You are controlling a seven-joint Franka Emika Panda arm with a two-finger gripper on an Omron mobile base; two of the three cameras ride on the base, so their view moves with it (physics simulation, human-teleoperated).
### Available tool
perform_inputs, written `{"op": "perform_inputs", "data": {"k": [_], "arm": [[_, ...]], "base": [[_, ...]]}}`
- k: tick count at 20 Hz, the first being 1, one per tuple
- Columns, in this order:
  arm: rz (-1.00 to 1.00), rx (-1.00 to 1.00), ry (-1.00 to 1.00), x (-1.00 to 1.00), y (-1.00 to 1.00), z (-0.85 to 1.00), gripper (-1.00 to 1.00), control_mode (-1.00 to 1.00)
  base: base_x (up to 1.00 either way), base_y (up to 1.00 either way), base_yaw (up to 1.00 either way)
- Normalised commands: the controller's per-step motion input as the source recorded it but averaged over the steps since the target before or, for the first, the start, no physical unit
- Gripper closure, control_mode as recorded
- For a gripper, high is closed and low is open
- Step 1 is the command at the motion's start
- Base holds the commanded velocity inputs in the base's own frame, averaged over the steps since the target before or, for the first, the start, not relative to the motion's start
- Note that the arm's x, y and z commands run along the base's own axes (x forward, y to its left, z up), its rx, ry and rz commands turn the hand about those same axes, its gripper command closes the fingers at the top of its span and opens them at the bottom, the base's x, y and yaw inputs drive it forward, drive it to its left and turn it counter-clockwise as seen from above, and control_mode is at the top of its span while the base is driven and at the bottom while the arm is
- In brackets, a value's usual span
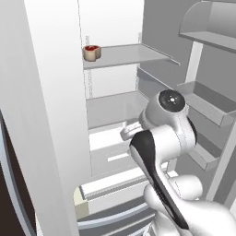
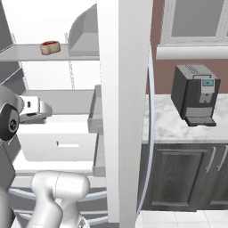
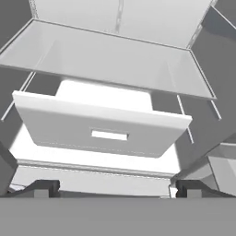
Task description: Gather the lemon wedge and lemon from the fridge and place them on a tray on the dining counter. Then gather the steaks from the fridge and place them on the other tray.
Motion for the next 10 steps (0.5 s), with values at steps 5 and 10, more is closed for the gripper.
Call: {"op": "perform_inputs", "data": {"k": [5, 10], "arm": [[0.02, 0.00, -0.11, 0.40, 0.21, 0.75, -1.00, -1.00], [0.01, 0.00, -0.08, 0.26, 0.13, 0.56, -1.00, -1.00]], "base": [[0.00, 0.00, 0.00], [0.00, 0.00, 0.00]]}}
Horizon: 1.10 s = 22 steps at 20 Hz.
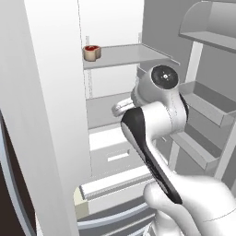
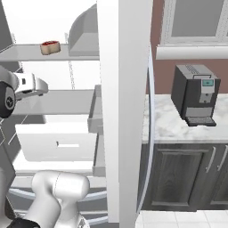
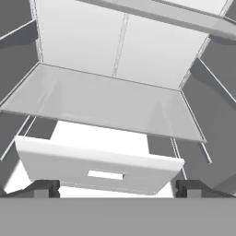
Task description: Gather the lemon wedge and lemon from the fridge and place them on a tray on the dining counter. Then gather the steaks from the fridge and place them on the other tray.
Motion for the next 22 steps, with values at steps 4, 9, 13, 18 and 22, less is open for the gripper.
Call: {"op": "perform_inputs", "data": {"k": [4, 9, 13, 18, 22], "arm": [[0.00, 0.11, -0.09, 0.01, 0.00, 0.36, -1.00, -1.00], [0.00, 0.20, -0.09, -0.04, 0.00, 0.55, -1.00, -1.00], [0.00, 0.19, -0.11, 0.01, 0.01, 0.62, -1.00, -1.00], [0.00, 0.13, -0.13, 0.20, 0.16, 0.43, -1.00, -1.00], [0.00, 0.10, -0.13, 0.34, 0.27, 0.17, -1.00, -1.00]], "base": [[0.00, 0.00, 0.00], [0.00, 0.00, 0.00], [0.00, 0.00, 0.00], [0.00, 0.00, 0.00], [0.00, 0.00, 0.00]]}}
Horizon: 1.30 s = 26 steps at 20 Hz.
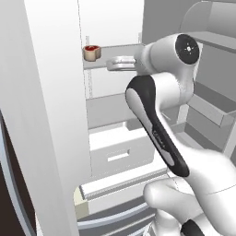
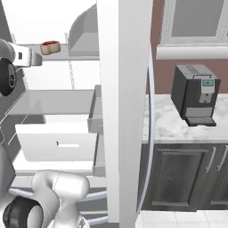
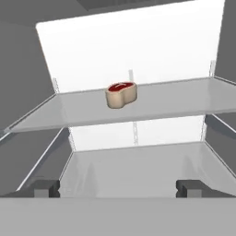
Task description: Gather the lemon wedge and lemon from the fridge and place them on a tray on the dining counter. Then gather the steaks from the fridge and place them on the other tray.
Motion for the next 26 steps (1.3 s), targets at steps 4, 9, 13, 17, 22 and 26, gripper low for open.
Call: {"op": "perform_inputs", "data": {"k": [4, 9, 13, 17, 22, 26], "arm": [[0.00, 0.10, -0.04, 0.40, 0.15, 0.16, -1.00, -1.00], [0.00, 0.02, 0.12, 0.39, 0.00, 0.22, -1.00, -1.00], [0.00, -0.02, 0.24, 0.42, 0.05, 0.03, -1.00, -1.00], [0.00, -0.08, 0.28, 0.45, 0.18, 0.00, -1.00, -1.00], [0.00, -0.07, 0.11, 0.44, 0.34, 0.00, -1.00, -1.00], [0.00, -0.10, 0.00, 0.36, 0.40, -0.10, -1.00, -1.00]], "base": [[0.00, 0.00, 0.00], [0.00, 0.00, 0.00], [0.00, 0.00, 0.00], [0.00, 0.00, 0.00], [0.00, 0.00, 0.00], [0.00, 0.00, 0.00]]}}
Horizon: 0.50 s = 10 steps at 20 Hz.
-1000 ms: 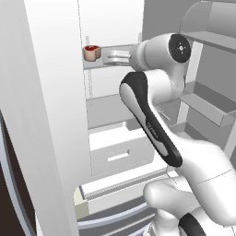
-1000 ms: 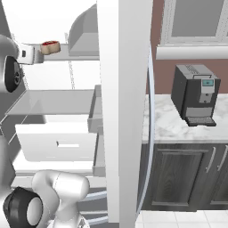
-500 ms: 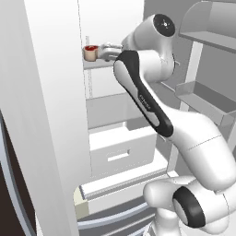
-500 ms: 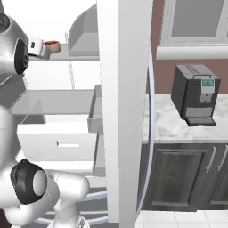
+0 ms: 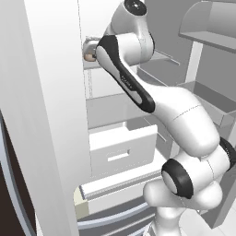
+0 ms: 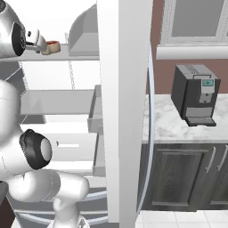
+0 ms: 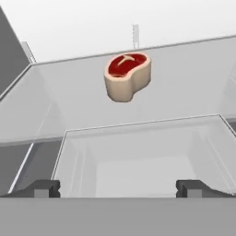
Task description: Gather the lemon wedge and lemon from the fridge and place them on a tray on the dining counter. Then gather the steaks from the fridge and place them on the other tray.
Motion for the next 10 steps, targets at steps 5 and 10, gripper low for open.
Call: {"op": "perform_inputs", "data": {"k": [5, 10], "arm": [[0.01, -0.09, -0.02, 0.24, 0.17, -0.28, -1.00, -1.00], [0.02, -0.01, -0.07, 0.21, 0.00, -0.11, -1.00, -1.00]], "base": [[0.00, 0.00, 0.00], [0.00, 0.00, 0.00]]}}
